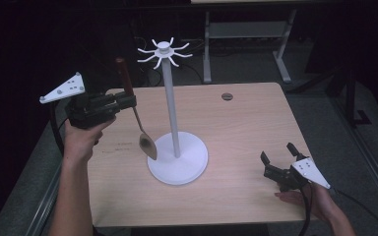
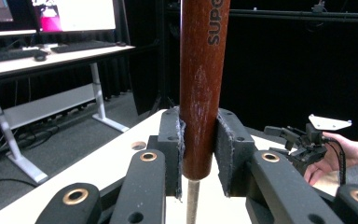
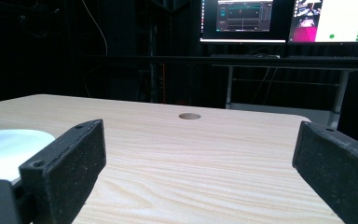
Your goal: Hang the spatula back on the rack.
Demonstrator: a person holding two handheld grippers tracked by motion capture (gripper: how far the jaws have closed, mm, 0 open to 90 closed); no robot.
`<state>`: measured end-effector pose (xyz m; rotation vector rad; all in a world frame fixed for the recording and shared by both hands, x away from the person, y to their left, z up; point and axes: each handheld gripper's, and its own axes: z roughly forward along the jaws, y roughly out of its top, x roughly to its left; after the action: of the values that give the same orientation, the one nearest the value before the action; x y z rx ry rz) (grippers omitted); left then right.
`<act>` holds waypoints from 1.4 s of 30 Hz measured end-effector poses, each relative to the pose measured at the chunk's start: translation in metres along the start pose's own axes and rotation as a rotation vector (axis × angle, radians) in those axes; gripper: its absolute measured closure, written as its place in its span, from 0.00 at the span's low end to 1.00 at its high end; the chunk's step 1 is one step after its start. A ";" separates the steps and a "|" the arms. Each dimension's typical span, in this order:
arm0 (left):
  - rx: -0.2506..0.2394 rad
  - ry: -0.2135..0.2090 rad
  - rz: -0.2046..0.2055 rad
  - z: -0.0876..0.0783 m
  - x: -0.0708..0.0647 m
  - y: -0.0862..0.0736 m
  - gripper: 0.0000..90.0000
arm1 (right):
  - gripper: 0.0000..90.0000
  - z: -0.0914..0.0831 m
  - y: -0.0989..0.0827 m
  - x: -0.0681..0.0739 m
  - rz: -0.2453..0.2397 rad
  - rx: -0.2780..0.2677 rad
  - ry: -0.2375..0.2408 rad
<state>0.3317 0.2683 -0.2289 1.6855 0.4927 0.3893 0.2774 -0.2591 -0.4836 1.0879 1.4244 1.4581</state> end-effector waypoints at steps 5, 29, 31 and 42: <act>-0.007 -0.016 0.012 0.004 -0.004 0.009 0.81 | 0.02 0.000 0.000 0.000 0.000 0.000 0.000; 0.011 -0.066 0.017 0.026 -0.004 0.016 0.81 | 0.02 0.000 0.000 0.000 0.000 0.000 0.000; 0.015 -0.072 0.017 0.029 -0.004 0.015 0.81 | 0.02 0.000 0.000 0.000 0.001 0.000 0.000; 0.024 -0.087 0.018 0.038 -0.001 0.015 0.81 | 0.02 0.000 0.000 0.000 0.001 -0.001 -0.001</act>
<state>0.3519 0.2342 -0.2205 1.7232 0.4199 0.3221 0.2775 -0.2593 -0.4836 1.0887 1.4229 1.4584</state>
